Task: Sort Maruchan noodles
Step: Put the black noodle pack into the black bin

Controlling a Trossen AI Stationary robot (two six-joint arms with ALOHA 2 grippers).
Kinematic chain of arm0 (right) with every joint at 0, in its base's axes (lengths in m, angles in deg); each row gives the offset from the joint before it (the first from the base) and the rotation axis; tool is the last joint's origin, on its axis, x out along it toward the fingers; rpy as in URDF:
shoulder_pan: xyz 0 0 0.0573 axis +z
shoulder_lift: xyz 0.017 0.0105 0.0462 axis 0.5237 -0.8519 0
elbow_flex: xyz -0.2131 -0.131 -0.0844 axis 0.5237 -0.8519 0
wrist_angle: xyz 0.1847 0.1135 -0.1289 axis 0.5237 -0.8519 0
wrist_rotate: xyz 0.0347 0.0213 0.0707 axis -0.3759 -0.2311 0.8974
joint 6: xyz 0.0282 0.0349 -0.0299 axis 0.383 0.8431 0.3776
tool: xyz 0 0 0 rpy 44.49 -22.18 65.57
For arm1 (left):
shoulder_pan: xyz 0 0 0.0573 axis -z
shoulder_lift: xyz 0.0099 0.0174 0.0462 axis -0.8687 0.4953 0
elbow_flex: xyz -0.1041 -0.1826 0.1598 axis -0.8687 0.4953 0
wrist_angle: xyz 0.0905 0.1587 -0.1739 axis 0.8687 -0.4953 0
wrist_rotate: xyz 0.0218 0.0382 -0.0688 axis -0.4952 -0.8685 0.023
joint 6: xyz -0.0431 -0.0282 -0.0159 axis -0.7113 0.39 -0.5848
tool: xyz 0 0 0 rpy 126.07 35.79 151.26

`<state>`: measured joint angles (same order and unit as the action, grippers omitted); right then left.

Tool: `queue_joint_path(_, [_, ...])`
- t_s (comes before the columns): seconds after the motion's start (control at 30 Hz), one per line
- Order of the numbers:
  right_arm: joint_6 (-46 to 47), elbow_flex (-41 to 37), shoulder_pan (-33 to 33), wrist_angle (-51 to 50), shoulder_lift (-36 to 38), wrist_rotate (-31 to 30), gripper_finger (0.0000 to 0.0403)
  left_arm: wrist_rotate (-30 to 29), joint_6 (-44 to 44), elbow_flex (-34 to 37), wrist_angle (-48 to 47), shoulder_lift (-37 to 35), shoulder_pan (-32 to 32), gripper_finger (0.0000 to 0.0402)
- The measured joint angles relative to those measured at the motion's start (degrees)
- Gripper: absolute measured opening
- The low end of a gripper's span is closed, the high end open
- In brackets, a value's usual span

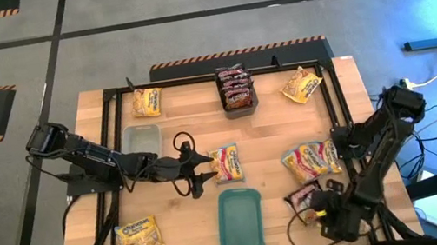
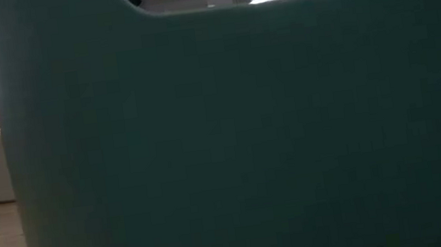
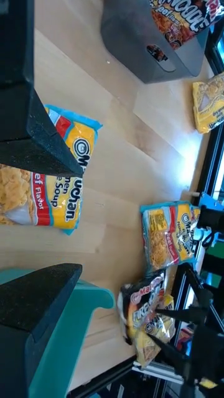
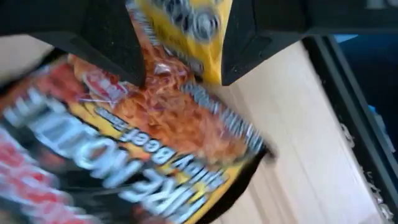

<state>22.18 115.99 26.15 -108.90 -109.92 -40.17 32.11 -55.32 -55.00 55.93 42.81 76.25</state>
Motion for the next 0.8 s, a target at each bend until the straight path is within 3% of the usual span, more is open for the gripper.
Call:
queue_joint_path(0.13, [-7.3,0.3,-3.7,2.1,-2.2,-1.3,0.0211,0.0,0.0,0.0,0.0,0.0,0.0,0.0233])
queue_joint_path(0.33, [-17.2,0.1,-10.0,3.1,-3.4,-8.0,0.0211,-1.0,0.0,0.0,0.1,0.0,-0.1,0.0233])
queue_joint_path(0.8, [-45.2,-0.1,-26.7,3.7,-3.6,-13.8,0.0211,-1.6,0.5,0.0,0.1,0.0,-0.1,0.0233])
